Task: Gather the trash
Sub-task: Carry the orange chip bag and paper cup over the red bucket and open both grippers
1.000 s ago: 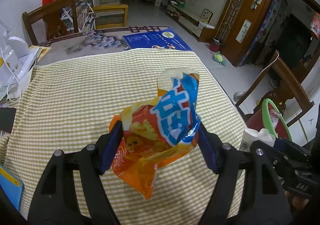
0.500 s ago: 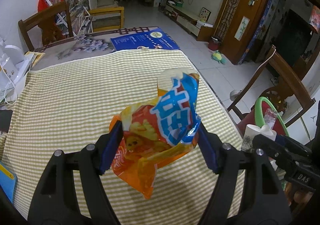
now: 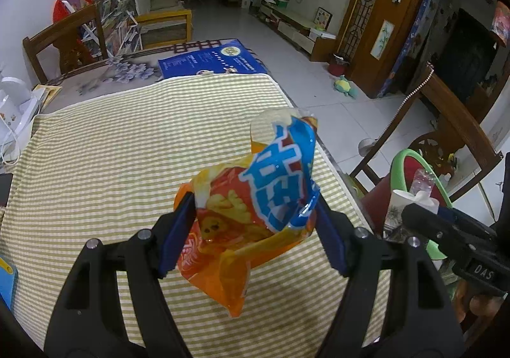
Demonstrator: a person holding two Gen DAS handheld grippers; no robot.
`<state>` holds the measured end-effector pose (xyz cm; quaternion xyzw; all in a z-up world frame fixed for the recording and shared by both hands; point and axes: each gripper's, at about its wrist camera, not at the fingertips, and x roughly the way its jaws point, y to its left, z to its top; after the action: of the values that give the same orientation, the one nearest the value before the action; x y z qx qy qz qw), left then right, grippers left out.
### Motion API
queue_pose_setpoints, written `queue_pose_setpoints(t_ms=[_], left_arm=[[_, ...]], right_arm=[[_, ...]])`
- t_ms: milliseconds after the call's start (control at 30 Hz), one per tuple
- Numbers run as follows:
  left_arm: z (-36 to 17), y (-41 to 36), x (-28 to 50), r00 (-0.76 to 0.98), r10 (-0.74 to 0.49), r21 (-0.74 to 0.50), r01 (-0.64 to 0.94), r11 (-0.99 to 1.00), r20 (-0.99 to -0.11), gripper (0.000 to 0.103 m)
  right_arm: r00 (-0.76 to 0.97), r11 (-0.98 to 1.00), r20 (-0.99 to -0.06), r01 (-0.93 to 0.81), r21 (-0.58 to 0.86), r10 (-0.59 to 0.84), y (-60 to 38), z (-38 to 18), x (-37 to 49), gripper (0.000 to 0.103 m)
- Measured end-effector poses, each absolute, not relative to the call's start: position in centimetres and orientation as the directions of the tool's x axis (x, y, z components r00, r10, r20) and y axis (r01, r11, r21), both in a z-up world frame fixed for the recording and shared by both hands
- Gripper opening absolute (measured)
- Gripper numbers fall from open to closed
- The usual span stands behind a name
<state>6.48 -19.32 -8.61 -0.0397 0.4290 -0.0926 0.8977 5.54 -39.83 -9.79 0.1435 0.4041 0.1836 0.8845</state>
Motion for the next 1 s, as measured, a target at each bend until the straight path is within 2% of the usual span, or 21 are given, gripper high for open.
queue_pose_setpoints(t_ms=[1000], left_arm=[[-6.6, -31.6, 7.1, 0.613, -0.265, -0.098, 0.292, 0.951, -0.745, 0.07]], right_arm=[[0.686, 0.898, -0.648, -0.019, 0.439, 0.331, -52.8, -10.2, 4.0, 0.055]])
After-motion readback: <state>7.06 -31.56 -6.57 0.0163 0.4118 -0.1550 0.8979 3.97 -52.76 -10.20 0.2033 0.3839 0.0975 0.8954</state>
